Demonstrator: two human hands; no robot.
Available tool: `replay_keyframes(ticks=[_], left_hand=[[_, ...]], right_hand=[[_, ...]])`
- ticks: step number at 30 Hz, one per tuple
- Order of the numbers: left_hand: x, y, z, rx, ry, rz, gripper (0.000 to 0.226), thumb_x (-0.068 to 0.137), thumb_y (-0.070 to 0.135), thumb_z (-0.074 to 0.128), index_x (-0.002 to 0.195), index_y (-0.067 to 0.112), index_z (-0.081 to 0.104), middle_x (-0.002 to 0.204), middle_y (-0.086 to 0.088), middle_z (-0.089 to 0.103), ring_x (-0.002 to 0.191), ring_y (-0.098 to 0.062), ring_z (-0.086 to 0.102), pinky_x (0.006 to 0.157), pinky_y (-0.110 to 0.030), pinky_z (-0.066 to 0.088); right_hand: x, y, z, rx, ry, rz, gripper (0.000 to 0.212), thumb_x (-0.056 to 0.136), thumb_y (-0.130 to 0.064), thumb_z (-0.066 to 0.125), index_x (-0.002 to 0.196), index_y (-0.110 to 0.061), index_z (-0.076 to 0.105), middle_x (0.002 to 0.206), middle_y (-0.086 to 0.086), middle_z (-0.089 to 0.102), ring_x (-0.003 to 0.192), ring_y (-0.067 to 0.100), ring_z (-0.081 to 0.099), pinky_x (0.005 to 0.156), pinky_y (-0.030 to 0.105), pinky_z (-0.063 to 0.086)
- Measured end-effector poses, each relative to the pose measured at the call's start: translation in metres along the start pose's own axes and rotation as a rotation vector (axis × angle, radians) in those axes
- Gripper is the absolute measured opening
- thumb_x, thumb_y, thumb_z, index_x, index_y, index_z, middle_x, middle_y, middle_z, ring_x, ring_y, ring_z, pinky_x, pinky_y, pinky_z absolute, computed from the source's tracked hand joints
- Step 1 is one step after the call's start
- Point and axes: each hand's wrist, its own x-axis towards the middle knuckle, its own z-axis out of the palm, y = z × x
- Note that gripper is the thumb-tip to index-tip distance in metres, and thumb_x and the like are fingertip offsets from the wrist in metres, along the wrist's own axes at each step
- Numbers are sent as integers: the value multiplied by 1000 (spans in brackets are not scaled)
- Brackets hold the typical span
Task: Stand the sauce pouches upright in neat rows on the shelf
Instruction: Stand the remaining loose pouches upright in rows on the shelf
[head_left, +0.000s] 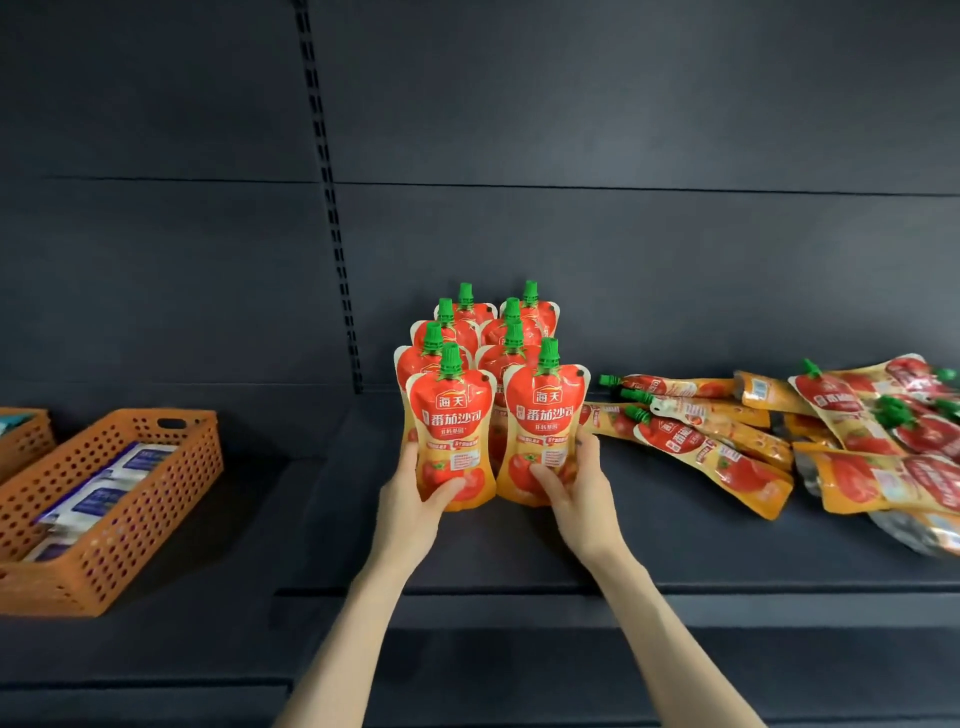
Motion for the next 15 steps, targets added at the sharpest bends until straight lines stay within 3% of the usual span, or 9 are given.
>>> replay_keyframes(ticks=[8,11,15], left_hand=[[1,-4,-6,0,2,32,44,84,23,68,123,17,49,109,8,62,95,-2,60,69,-4,47],[1,-2,-7,2,-14,21,46,85,23,67,126,17,47,110,8,60,93,-1,59,67,-2,46],[3,-3,-5,6,-67,-3,51,87,23,63,133,18,40,120,6,57,105,-7,56,72,-7,46]], right_hand=[[0,-1,-5,-55,-61,14,42,92,-28,55,127,-23,32,118,-6,59,107,13,59,94,32,49],[-1,-3,-7,-48,-88,20,41,93,-26,54,127,-23,32,120,-6,57,106,9,56,87,20,45],[-3,-5,-8,-45,-83,32,44,93,-26,54,130,-21,31,121,-6,56,106,8,56,89,22,46]])
